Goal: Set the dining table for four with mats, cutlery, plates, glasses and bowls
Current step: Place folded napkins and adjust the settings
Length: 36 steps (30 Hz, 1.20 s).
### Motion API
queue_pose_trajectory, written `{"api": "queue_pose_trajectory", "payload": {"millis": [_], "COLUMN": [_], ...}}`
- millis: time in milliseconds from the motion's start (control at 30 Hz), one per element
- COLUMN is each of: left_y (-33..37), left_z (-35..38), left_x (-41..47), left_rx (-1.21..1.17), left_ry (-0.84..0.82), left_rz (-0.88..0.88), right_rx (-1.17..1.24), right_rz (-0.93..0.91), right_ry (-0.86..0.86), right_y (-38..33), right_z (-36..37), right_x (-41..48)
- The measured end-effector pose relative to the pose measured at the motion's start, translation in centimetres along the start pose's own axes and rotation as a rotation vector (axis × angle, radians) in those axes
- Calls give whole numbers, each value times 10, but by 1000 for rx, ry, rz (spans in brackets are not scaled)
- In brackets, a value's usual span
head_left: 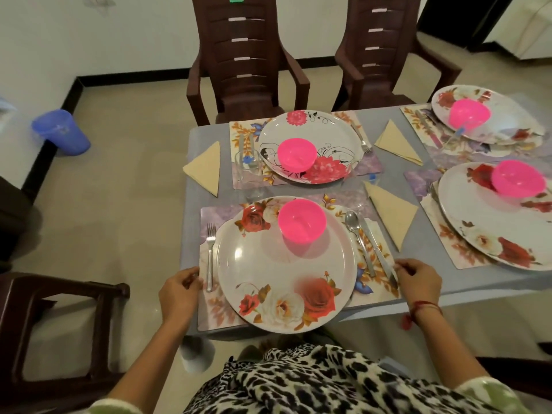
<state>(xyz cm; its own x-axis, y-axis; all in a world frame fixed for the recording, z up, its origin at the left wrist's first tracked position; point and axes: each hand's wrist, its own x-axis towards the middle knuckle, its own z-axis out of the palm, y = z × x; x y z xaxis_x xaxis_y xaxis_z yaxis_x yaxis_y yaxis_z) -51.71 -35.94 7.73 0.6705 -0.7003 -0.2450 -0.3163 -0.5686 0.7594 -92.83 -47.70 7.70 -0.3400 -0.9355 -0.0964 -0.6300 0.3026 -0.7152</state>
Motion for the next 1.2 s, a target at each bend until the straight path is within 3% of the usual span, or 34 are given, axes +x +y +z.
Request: {"api": "queue_pose_trajectory", "payload": {"millis": [133, 200, 300, 400, 633, 800, 933, 1200], "left_y": [-3, -9, -13, -7, 3, 3, 1, 8], "left_z": [0, 2, 6, 11, 11, 7, 8, 13], "left_x": [-8, -8, -6, -4, 3, 9, 12, 20], "left_rx": [47, 135, 240, 277, 373, 382, 378, 358], "left_ry": [-28, -35, -48, -43, 6, -62, -83, -76], "left_rz": [161, 223, 259, 270, 282, 323, 310, 326], "right_rx": [-157, -165, -274, -403, -365, -403, -416, -414], "right_rz": [-156, -495, -1122, -1377, -1386, -1437, -1499, -1452], "right_ry": [47, 8, -291, -492, -431, -515, -484, -464], "right_y": [-8, -21, -36, -36, -36, -24, -16, -18], "right_z": [-1, 3, 18, 41, 56, 45, 47, 50], "right_x": [-6, -22, -60, -77, -64, -54, -50, -45]}}
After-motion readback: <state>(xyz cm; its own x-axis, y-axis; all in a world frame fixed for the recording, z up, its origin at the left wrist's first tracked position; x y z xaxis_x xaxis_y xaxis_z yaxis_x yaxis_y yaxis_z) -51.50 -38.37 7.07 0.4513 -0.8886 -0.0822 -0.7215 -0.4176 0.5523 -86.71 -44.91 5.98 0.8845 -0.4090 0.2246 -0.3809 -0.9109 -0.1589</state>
